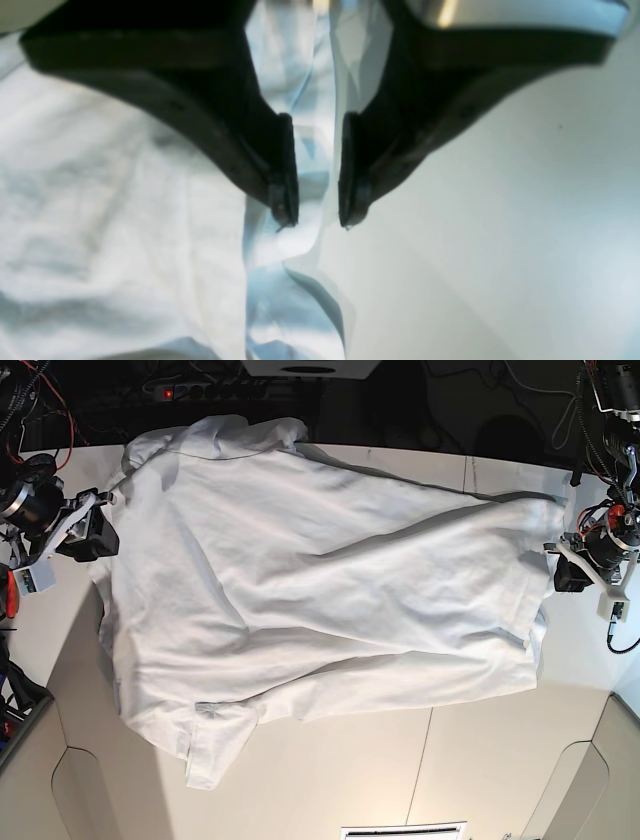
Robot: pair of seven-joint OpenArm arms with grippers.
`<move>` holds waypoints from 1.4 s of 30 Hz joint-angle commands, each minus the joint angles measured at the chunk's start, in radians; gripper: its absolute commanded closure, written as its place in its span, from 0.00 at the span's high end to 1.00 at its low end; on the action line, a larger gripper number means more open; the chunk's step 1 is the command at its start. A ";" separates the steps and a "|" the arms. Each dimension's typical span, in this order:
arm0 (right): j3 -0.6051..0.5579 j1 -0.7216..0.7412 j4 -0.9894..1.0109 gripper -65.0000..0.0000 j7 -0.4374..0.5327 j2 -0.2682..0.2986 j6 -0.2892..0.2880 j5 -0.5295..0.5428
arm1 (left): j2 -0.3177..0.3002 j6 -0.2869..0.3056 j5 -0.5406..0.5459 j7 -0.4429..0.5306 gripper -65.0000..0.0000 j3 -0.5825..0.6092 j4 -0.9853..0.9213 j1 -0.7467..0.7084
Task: Layout the t-shirt on the table in an organized manner, then fold the t-shirt properly
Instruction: 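Pull the held shirt edge outward with both grippers to tension it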
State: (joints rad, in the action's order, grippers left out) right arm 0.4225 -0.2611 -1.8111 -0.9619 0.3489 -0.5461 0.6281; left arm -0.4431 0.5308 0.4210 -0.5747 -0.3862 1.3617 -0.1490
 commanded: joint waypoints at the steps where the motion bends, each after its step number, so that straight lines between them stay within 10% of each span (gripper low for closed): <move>1: 0.008 -0.011 -0.013 0.32 0.021 0.013 0.000 0.015 | -0.019 0.005 0.022 0.021 0.28 -0.006 0.019 0.010; 12: 0.010 -0.054 0.132 0.45 0.128 0.014 0.106 -0.104 | 0.025 0.050 0.117 0.021 0.28 -0.006 0.019 0.010; 22: 0.010 -0.045 0.282 0.45 0.189 0.014 0.101 -0.058 | 0.150 0.115 0.146 0.021 0.28 -0.006 0.019 0.013; 42: 0.010 0.069 0.571 0.45 0.171 -0.033 0.012 0.143 | 0.154 0.118 0.151 0.021 0.28 -0.006 0.019 0.014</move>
State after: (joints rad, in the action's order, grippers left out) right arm 0.4343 -0.1883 -1.2396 -0.7471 0.3130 -0.5430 0.7933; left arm -0.2768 0.6292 0.5541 -0.5751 -0.3866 1.3617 -0.1463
